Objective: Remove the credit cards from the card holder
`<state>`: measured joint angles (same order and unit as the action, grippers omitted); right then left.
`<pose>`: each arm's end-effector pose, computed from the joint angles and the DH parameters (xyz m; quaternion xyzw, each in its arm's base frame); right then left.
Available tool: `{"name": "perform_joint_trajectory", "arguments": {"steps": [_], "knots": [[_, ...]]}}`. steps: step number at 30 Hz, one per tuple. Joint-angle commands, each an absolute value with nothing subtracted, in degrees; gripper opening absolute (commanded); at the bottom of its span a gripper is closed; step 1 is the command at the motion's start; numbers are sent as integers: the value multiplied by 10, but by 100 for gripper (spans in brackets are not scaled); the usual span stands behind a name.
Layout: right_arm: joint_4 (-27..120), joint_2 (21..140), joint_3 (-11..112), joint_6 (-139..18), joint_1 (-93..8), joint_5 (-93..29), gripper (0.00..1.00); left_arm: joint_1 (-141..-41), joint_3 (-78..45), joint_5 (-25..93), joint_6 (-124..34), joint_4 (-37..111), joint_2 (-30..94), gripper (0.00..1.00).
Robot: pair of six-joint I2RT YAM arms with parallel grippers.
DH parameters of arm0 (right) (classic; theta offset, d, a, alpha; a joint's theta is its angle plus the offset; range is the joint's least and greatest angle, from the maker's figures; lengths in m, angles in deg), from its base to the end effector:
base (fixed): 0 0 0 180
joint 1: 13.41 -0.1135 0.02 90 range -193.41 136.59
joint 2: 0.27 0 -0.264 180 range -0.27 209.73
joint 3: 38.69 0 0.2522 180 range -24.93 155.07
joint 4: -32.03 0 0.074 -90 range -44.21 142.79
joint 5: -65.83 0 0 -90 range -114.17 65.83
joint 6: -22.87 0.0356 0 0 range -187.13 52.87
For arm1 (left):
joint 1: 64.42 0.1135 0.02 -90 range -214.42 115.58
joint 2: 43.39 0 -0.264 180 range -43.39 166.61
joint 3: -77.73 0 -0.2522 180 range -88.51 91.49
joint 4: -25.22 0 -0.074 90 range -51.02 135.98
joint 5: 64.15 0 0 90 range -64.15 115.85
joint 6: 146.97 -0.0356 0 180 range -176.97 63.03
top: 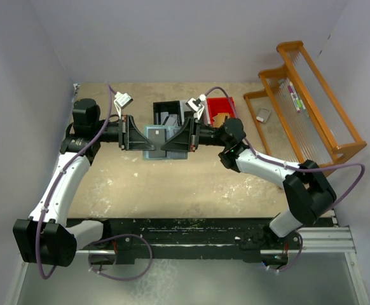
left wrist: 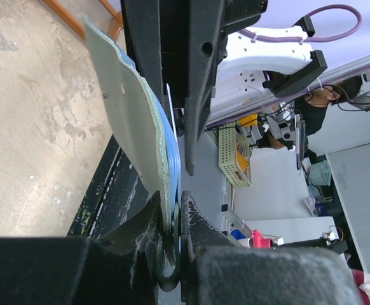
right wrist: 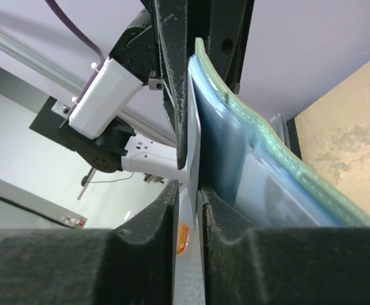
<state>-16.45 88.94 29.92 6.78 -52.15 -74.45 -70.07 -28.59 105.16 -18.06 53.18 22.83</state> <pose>0.2465 0.2328 0.3340 -0.2058 0.5552 0.7669 0.2476 0.2345 -0.0584 0.3596 0.1675 0.7102 -0.6516 0.2073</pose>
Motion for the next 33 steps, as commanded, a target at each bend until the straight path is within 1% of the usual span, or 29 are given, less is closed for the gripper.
{"name": "perform_joint_trajectory", "arguments": {"steps": [1, 3, 6, 10, 11, 12, 13, 14, 15, 16, 17, 18, 23, 25, 27, 28, 29, 30, 33], "knots": [[-227, 880, 290, 99, -525, -752, 16, -699, -261, 1073, -171, 497, 209, 0], [-230, 877, 286, 100, -524, -754, 11, -699, -261, 1074, -166, 494, 208, 0], [-233, 873, 283, 100, -524, -756, 6, -699, -262, 1075, -159, 488, 207, 0], [-249, 872, 281, 109, -523, -757, 6, -699, -263, 1076, -158, 487, 204, 0], [-255, 872, 284, 112, -523, -758, 9, -699, -263, 1077, -158, 487, 203, 0], [-259, 874, 286, 115, -522, -759, 15, -699, -263, 1077, -157, 487, 202, 0], [-261, 877, 290, 119, -521, -758, 24, -699, -265, 1078, -157, 487, 202, 0], [-262, 880, 295, 122, -521, -756, 31, -699, -266, 1078, -157, 487, 202, 0], [-265, 886, 301, 126, -521, -756, 35, -699, -266, 1077, -157, 487, 201, 0], [-270, 891, 307, 131, -520, -755, 36, -699, -267, 1078, -156, 487, 199, 0], [-276, 896, 313, 137, -520, -755, 36, -699, -267, 1078, -155, 487, 199, 0], [-285, 901, 317, 144, -519, -755, 33, -699, -266, 1078, -155, 487, 199, 0], [-307, 912, 322, 166, -513, -755, 13, -699, -265, 1081, -152, 487, 197, 0], [-311, 912, 318, 170, -508, -753, 8, -699, -264, 1081, -153, 487, 197, 0], [-321, 911, 311, 178, -502, -754, 7, -699, -263, 1083, -152, 487, 198, 0], [-325, 910, 309, 181, -499, -754, 9, -699, -264, 1083, -152, 487, 198, 0], [-328, 909, 307, 183, -497, -755, 17, -699, -263, 1083, -151, 487, 198, 0], [-329, 908, 308, 185, -495, -755, 20, -699, -264, 1083, -151, 486, 198, 0], [-328, 909, 313, 185, -494, -755, 21, -699, -262, 1083, -150, 484, 199, 0]]}}
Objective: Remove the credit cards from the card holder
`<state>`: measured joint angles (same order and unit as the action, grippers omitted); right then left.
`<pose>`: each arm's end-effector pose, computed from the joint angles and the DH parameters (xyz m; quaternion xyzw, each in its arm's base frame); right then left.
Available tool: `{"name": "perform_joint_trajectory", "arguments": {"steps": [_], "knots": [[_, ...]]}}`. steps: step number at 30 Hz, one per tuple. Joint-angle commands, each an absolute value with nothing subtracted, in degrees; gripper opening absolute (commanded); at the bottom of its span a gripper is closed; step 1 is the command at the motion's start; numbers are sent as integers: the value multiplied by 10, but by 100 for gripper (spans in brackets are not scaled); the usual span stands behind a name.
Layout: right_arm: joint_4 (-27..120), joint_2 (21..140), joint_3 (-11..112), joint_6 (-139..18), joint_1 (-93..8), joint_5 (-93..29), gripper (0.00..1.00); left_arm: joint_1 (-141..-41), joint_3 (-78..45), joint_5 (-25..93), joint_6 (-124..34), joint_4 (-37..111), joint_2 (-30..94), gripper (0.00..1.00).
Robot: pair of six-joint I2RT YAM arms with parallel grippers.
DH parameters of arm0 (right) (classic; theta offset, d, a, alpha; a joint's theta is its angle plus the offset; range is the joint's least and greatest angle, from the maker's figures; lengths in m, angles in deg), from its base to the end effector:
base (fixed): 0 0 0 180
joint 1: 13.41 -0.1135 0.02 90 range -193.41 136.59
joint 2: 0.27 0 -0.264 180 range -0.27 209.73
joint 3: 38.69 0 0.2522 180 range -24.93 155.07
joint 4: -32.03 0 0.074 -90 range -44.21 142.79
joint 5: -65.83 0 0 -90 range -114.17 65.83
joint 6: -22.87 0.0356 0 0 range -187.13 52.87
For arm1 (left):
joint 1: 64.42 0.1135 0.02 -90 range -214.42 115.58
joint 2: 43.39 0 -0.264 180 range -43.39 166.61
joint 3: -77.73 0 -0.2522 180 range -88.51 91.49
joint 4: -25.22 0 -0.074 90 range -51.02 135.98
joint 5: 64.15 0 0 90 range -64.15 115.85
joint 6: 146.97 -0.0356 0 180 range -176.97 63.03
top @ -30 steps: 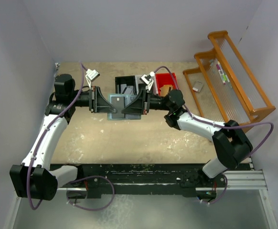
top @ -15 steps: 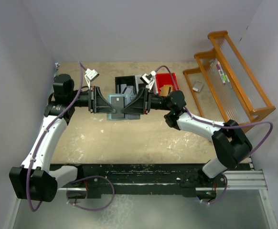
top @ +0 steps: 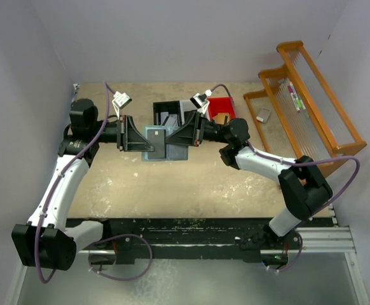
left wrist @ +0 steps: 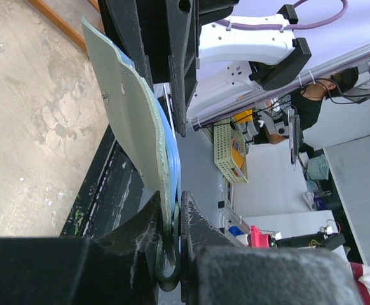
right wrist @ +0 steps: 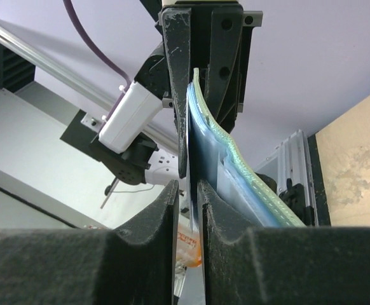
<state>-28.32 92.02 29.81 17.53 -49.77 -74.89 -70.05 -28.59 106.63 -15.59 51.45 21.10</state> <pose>0.2566 0.2231 0.3331 -0.1829 0.5273 0.7974 0.2297 0.2269 -0.0577 0.3687 0.1787 0.7011 -0.6584 0.2075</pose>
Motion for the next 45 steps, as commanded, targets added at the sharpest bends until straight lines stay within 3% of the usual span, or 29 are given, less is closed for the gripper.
{"name": "perform_joint_trajectory", "arguments": {"steps": [1, 13, 18, 24, 29, 32, 35, 40, 45], "knots": [[-327, 910, 315, 186, -495, -753, 20, -699, -261, 1083, -149, 484, 199, 0], [-361, 920, 317, 194, -497, -737, 14, -699, -258, 1076, -149, 484, 203, 0], [-356, 922, 312, 194, -498, -741, 1, -699, -254, 1075, -148, 485, 204, 0], [-328, 915, 298, 188, -494, -740, 0, -699, -254, 1075, -153, 489, 203, 0], [-332, 915, 301, 177, -502, -724, 20, -699, -254, 1074, -158, 493, 205, 0], [-330, 918, 306, 177, -505, -723, 22, -699, -252, 1073, -158, 493, 207, 0], [-333, 922, 305, 178, -506, -722, 19, -699, -252, 1073, -160, 496, 206, 0], [-338, 923, 301, 184, -506, -723, 1, -699, -252, 1074, -165, 504, 205, 0], [-341, 912, 289, 183, -503, -737, 0, -699, -251, 1074, -168, 506, 204, 0]]}}
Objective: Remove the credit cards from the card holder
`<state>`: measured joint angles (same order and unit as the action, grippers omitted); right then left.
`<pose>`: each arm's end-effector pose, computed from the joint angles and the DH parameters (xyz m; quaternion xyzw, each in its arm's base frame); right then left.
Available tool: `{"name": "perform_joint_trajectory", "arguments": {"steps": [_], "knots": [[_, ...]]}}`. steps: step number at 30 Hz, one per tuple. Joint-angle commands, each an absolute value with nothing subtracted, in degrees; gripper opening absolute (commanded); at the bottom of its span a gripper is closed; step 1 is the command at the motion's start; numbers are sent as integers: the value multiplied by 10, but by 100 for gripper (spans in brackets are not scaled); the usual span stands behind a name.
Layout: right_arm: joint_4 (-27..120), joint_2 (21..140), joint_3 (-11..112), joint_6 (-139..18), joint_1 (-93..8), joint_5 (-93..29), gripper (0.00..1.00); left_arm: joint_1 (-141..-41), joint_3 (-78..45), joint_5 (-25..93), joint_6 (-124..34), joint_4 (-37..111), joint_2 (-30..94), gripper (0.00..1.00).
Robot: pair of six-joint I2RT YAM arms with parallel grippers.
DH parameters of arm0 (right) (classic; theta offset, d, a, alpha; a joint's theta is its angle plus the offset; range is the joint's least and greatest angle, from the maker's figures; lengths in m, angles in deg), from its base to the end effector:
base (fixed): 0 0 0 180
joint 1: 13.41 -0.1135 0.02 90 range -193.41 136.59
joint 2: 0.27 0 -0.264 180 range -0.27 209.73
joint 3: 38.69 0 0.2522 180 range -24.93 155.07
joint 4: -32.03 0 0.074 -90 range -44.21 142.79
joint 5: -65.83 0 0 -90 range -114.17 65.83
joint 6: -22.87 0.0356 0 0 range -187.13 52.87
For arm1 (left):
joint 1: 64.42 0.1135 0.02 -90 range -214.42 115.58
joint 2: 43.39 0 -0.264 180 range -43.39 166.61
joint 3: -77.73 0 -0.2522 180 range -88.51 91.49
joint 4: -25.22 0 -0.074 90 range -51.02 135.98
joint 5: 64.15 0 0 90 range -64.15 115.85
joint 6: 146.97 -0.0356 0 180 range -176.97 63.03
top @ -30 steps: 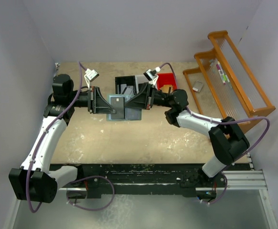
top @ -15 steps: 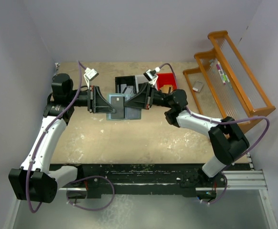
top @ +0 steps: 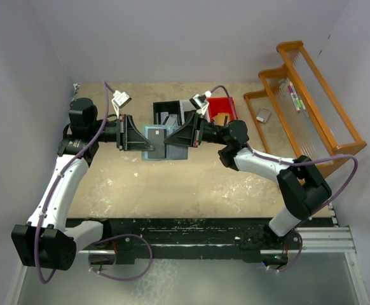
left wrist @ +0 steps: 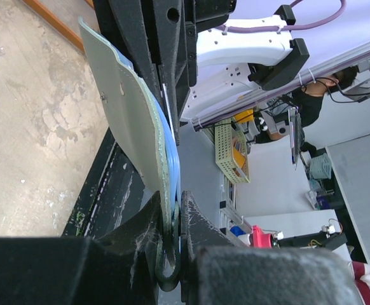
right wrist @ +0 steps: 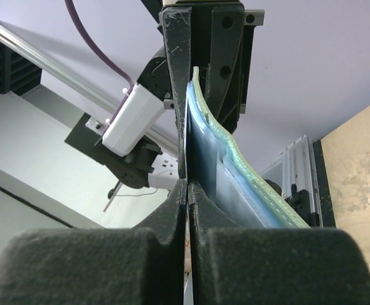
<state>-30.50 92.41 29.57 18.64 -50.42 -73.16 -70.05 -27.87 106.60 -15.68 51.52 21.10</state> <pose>0.2542 0.2253 0.3330 -0.1752 0.5165 0.8052 0.2326 0.2267 -0.0577 0.3727 0.1827 0.6995 -0.6575 0.2122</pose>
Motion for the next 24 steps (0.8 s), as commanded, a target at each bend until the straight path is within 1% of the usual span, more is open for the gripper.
{"name": "perform_joint_trajectory", "arguments": {"steps": [1, 9, 14, 18, 22, 24], "knots": [[-341, 909, 285, 183, -501, -735, 0, -699, -251, 1074, -168, 507, 204, 0], [-347, 876, 245, 175, -475, -713, 0, -699, -247, 1077, -169, 510, 204, 0], [-353, 861, 230, 190, -442, -728, 0, -699, -247, 1078, -174, 517, 203, 0], [-320, 841, 229, 181, -416, -752, 0, -699, -243, 1078, -191, 533, 203, 0], [-241, 815, 231, 155, -353, -785, 0, -699, -230, 1070, -240, 581, 205, 0], [-102, 791, 246, 85, -307, -788, 0, -699, -203, 1045, -320, 663, 214, 0]]}}
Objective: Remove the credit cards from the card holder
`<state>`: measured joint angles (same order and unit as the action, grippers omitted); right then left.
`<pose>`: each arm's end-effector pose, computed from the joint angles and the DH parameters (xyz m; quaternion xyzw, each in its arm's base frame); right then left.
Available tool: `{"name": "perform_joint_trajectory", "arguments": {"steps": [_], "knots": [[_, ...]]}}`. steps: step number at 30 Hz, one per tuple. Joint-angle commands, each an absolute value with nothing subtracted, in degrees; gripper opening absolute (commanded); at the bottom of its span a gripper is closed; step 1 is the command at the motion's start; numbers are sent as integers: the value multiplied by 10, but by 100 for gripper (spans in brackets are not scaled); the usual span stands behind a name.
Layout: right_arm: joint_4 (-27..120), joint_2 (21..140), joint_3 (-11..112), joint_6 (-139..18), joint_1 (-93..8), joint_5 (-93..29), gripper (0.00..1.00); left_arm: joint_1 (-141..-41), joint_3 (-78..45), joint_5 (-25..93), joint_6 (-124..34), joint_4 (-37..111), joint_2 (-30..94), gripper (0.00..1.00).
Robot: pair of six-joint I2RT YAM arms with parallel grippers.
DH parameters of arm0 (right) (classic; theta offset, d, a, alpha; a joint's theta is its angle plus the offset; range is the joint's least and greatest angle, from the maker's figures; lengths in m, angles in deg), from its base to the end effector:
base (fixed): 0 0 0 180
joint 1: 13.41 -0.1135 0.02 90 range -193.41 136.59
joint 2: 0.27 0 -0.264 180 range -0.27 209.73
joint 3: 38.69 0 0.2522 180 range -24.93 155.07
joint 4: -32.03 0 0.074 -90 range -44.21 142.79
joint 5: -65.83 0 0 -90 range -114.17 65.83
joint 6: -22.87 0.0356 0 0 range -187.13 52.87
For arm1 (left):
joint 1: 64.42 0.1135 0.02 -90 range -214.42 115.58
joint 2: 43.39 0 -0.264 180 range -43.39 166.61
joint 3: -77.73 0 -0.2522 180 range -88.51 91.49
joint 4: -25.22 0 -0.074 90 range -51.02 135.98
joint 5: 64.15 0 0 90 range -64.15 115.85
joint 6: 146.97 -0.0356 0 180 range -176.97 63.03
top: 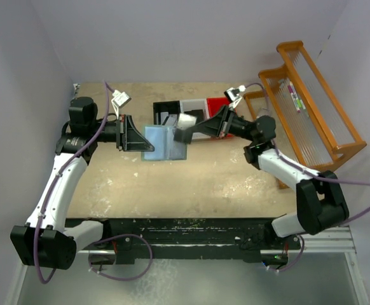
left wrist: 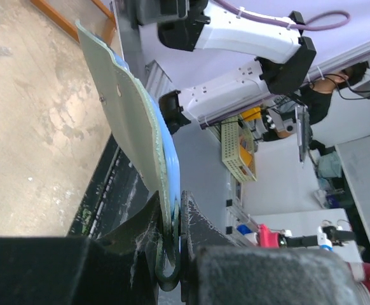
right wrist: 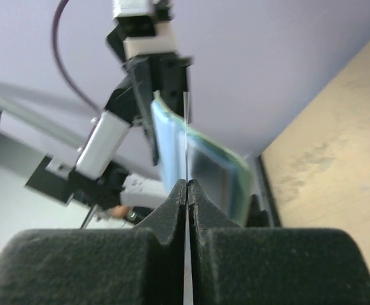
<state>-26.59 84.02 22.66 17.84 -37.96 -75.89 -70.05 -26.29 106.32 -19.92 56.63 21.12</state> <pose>0.2649 0.1517 0.3339 -0.1287 0.5502 0.7688 0.2994 0.2241 -0.0574 0.3747 0.1877 0.7022 -0.6521 0.2157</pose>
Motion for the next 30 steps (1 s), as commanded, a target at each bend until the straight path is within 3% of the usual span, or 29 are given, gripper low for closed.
{"name": "perform_joint_trajectory", "arguments": {"steps": [1, 5, 8, 13, 30], "knots": [[-11, 781, 261, 10, -289, -775, 0, -698, -185, 1029, -374, 708, 219, 0], [394, 800, 401, -257, -274, -654, 0, -699, -132, 996, -525, 845, 242, 0], [500, 846, 467, -347, -274, -563, 0, -699, -125, 998, -541, 860, 249, 0], [540, 941, 548, -406, -275, -455, 0, -699, -125, 986, -543, 856, 239, 0], [593, 1207, 775, -448, -349, -400, 0, -699, -139, 1021, -469, 801, 220, 0]]}}
